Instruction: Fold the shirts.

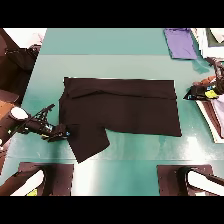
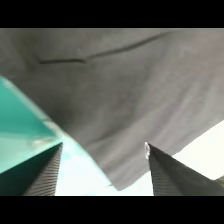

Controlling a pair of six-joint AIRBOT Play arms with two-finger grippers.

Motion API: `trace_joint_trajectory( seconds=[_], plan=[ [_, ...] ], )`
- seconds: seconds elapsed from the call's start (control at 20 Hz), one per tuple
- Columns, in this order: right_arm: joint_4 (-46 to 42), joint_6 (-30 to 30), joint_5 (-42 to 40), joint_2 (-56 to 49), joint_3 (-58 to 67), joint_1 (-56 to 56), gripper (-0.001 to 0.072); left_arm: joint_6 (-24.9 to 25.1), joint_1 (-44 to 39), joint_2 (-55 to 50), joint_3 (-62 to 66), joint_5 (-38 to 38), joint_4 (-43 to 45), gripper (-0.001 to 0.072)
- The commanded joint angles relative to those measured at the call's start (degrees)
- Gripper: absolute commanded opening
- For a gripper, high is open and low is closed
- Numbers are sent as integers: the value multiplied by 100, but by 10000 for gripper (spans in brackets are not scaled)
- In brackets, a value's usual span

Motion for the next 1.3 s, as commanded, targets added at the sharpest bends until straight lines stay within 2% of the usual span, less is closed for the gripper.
trace_joint_trajectory(
  seconds=[0.0,0.05,0.1,0.15,0.2,0.25,0.35,0.55,0.6,0.65,0.7,0.85,0.95,1.1,1.15,1.2,1.25],
  plan=[
    [201,-50,-13,26,-39,0,308,15,0,50,-332,487,-232,613],
    [201,-50,2,26,-39,0,308,17,0,50,-339,579,-337,612],
    [197,-59,48,26,-42,-2,308,17,0,50,-339,688,-450,555],
    [186,-114,90,26,-44,-2,308,35,0,50,-337,802,-533,328],
    [179,-155,170,26,-46,-4,308,31,0,50,-337,929,-573,207],
    [175,-190,273,33,-57,-35,308,31,0,50,-337,1008,-581,181],
    [184,-190,323,131,-289,-227,308,192,0,50,-334,970,-588,31],
    [186,-348,164,520,-1550,-1167,314,446,0,52,-131,662,-588,30],
    [186,-367,157,551,-1869,-1443,385,466,0,52,-50,610,-586,30],
    [208,-367,144,538,-2186,-1746,491,468,0,52,39,601,-584,30],
    [208,-400,111,509,-2465,-1965,493,472,0,52,120,610,-584,30],
    [424,-684,20,295,-3115,-2341,432,535,0,52,310,647,-579,30],
    [820,-791,-199,120,-3418,-2350,432,573,0,50,354,669,-586,30],
    [962,-789,-452,-81,-3506,-2098,429,575,0,50,354,675,-560,30],
    [957,-789,-511,-96,-3501,-1989,386,575,0,50,354,678,-560,30],
    [957,-789,-566,-87,-3501,-1897,299,575,0,52,354,678,-560,30],
    [953,-789,-605,-76,-3501,-1812,292,575,0,50,354,675,-555,30]
  ],
)
